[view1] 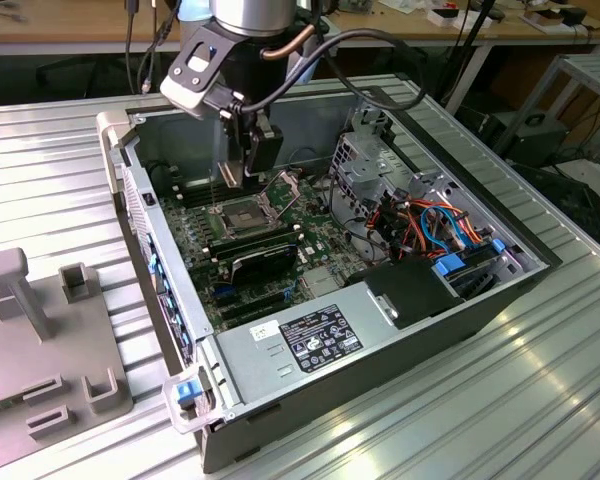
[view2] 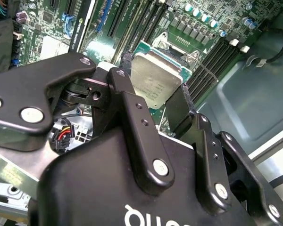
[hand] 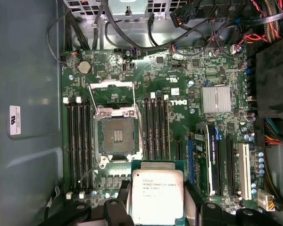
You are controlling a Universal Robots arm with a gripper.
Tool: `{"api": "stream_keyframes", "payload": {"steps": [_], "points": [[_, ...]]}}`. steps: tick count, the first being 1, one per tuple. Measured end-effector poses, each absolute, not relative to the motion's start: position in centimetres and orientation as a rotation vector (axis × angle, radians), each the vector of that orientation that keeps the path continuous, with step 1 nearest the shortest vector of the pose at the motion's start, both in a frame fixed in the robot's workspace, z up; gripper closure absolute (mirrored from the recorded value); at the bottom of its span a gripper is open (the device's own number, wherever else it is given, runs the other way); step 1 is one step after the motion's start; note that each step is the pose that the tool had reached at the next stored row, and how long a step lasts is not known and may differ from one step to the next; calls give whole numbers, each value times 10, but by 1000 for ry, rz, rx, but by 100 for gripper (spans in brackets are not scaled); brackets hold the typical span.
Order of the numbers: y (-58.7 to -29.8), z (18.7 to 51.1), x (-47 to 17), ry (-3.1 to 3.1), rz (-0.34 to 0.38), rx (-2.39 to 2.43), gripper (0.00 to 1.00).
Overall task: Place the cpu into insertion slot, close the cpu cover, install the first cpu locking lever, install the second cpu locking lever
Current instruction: 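Place the cpu into insertion slot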
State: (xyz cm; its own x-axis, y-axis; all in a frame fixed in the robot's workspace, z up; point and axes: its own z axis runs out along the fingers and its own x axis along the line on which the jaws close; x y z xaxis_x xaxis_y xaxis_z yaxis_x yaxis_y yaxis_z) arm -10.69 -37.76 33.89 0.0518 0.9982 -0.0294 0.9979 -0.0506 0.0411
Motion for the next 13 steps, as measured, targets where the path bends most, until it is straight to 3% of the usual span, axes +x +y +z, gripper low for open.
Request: {"api": "stream_keyframes", "payload": {"steps": [13], "points": [[-365,313,-88,2128,-4,2248,46]]}}
